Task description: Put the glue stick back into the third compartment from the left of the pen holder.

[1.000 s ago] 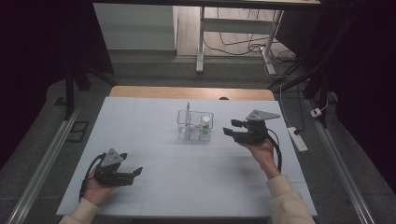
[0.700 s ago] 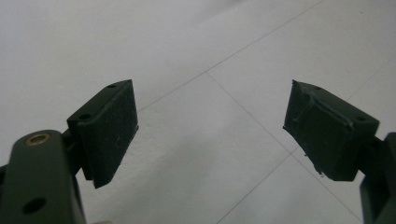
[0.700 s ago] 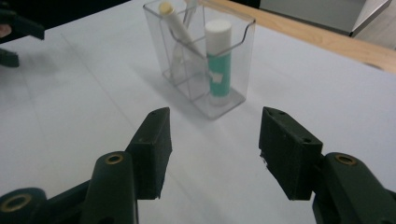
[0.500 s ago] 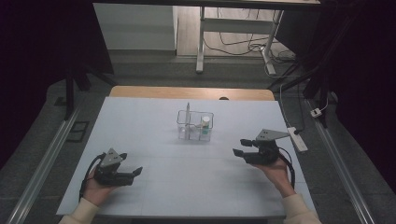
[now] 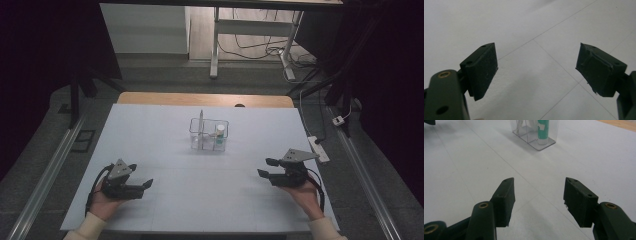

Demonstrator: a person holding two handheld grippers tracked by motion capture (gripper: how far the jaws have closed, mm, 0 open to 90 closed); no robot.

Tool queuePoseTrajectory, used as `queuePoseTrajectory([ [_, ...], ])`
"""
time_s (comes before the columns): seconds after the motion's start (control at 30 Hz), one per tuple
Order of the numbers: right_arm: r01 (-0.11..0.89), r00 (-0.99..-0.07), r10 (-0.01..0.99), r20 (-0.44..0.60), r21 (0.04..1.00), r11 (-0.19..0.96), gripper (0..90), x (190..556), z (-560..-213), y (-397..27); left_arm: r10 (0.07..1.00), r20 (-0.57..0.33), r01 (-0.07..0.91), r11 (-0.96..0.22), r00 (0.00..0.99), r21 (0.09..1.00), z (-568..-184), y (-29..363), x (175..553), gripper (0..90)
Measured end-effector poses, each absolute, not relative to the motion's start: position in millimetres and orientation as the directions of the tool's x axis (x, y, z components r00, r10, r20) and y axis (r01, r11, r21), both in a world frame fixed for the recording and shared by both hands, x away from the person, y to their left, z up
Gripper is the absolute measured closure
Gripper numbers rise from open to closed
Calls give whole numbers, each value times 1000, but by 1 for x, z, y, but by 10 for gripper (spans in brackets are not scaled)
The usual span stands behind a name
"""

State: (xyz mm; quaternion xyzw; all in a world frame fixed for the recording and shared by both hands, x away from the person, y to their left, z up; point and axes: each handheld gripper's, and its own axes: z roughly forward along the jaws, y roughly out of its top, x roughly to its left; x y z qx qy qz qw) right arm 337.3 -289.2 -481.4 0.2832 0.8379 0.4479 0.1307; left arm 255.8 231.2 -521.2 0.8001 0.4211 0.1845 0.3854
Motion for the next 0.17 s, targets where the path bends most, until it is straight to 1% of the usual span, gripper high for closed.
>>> queuePoseTrajectory([
  [0.17,352,-810,586,29,823,446,418,336,-482,-288,817,-28,531,-348,576,772,-521,232,256,173],
])
